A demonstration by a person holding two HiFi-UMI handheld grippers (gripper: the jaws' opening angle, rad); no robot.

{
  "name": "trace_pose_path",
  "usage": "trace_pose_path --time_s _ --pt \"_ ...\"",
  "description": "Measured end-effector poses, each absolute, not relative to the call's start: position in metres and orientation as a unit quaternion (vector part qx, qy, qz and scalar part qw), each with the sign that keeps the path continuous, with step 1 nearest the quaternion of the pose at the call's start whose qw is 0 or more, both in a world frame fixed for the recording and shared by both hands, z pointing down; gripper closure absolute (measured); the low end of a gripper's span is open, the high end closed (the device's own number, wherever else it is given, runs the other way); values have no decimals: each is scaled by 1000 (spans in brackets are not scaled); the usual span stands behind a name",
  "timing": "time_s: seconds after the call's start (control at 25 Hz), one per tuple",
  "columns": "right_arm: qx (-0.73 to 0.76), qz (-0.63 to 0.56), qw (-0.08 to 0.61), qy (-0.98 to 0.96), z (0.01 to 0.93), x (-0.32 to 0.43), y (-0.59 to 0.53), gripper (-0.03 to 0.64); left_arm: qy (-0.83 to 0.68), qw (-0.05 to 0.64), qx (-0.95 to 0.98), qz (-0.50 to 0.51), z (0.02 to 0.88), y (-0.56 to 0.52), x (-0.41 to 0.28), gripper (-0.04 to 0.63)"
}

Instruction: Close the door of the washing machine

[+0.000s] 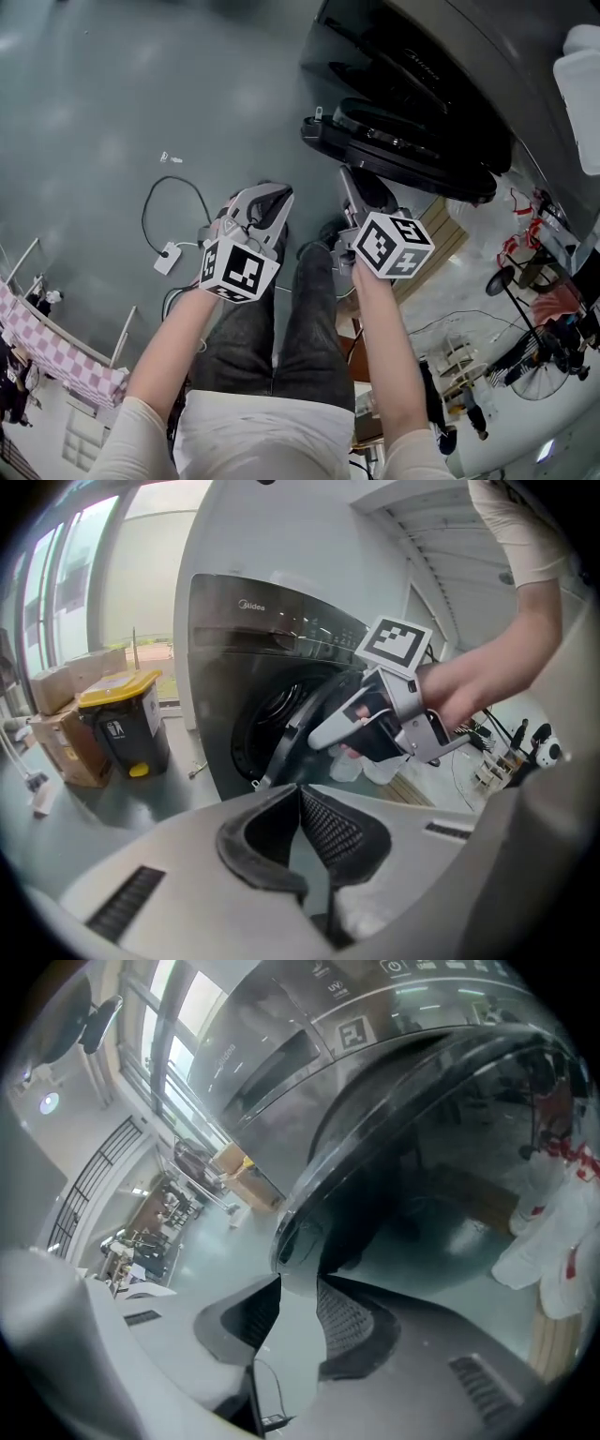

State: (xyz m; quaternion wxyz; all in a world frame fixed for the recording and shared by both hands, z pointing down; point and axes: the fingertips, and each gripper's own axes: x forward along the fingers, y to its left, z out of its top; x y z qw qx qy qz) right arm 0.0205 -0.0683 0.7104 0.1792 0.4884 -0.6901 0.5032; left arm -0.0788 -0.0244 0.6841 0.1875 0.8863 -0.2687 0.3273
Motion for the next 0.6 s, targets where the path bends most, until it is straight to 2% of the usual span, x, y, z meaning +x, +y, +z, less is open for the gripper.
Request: trace_pose_path --time_s 0.4,0.6 --pt "552 394 180 -712 705 49 -131 485 -293 216 876 317 695 -48 -89 583" --pt "590 373 159 -698 703 58 -156 493 -306 259 866 298 702 -49 -95 583"
